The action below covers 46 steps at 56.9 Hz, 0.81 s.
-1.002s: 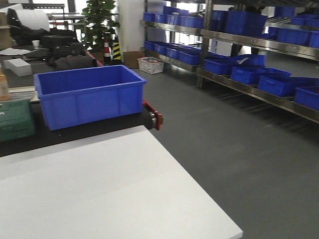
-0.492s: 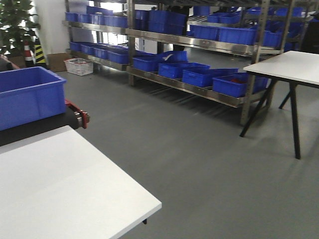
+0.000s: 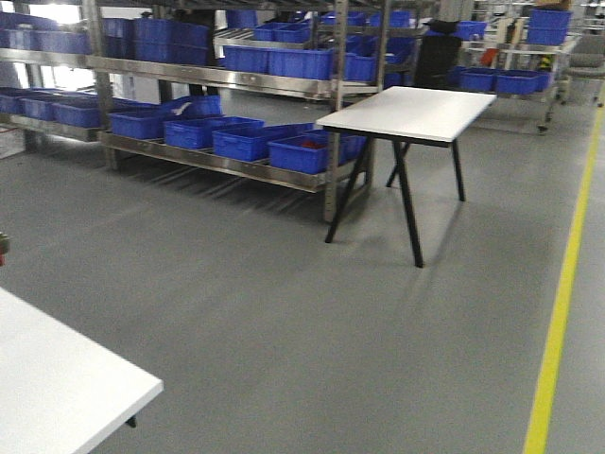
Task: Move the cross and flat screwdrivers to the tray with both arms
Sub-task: 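Drive the base away from the table holding both screwdrivers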
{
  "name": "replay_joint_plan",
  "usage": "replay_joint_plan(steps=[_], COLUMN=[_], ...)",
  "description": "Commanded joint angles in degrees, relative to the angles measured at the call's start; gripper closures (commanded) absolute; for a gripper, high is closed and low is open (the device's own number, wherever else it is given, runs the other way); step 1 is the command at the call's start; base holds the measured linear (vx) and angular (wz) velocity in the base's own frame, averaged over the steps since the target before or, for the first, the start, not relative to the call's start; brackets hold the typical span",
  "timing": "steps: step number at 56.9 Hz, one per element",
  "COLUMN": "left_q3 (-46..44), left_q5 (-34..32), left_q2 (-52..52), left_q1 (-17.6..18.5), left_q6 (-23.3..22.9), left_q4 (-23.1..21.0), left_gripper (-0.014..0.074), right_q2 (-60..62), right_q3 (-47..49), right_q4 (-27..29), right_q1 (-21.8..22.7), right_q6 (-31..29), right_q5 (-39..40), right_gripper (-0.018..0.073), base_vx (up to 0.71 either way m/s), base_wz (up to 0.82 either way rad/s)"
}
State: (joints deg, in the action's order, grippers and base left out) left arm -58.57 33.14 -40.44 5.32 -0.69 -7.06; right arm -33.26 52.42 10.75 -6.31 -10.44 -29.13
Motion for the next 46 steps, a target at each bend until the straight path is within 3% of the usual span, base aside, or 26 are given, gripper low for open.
replay_joint_plan(steps=[1,19,46], left_q3=[-1.29,-1.29,-1.29], left_q5=[-5.44,-5.44,-5.44], left_q2=[0.18,0.18,0.18], left_q1=[-0.15,-0.15,-0.15], left_q6=[-0.03,-0.03,-0.03], left_q4=[-0.73,-0.73,-0.73], left_gripper=[0.0602,0.0602,0.0602], right_q2=[0.02,0.02,0.02], right_q3=[1.55,1.55,1.55], right_q4=[0.30,0.30,0.30], right_q1=[0.13,0.13,0.13], right_q6=[-0.24,-0.24,-0.24], right_q5=[5.49,5.49,5.33], right_gripper=[0.0567,0.0567,0.0567], base_vx=[-0.03,0.00,0.10], base_wz=[-0.67,-0.60,-0.35])
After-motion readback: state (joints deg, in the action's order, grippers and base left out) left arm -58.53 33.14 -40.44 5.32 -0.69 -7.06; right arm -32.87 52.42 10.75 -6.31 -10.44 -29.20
